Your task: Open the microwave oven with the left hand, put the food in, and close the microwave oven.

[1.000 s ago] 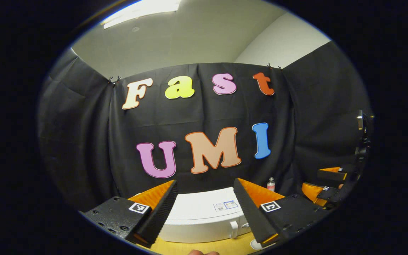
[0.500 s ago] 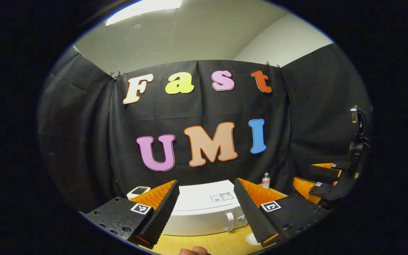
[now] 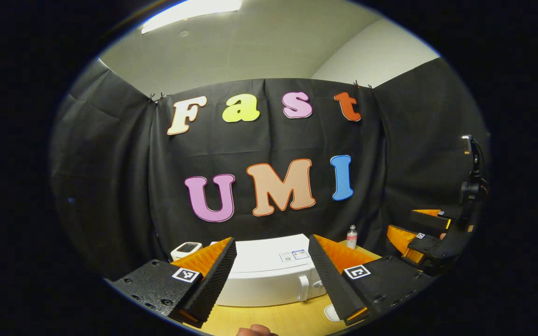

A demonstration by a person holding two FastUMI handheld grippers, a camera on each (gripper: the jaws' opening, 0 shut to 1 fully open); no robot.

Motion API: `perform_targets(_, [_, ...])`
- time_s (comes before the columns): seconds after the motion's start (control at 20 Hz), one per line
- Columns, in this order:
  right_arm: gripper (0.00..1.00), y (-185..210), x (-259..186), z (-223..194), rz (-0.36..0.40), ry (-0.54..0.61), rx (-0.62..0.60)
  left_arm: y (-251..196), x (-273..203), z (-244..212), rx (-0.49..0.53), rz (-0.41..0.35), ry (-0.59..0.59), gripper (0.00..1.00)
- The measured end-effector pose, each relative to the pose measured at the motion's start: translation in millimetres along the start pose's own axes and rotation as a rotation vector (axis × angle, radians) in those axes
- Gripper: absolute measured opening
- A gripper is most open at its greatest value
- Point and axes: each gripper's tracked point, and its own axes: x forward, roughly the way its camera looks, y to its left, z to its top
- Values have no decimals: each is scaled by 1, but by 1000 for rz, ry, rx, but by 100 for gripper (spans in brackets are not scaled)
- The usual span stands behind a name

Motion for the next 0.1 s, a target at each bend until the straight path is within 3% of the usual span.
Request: perform_targets(0.1, [92, 5, -1, 1, 14, 4, 10, 2, 0, 2, 3, 5, -3, 96])
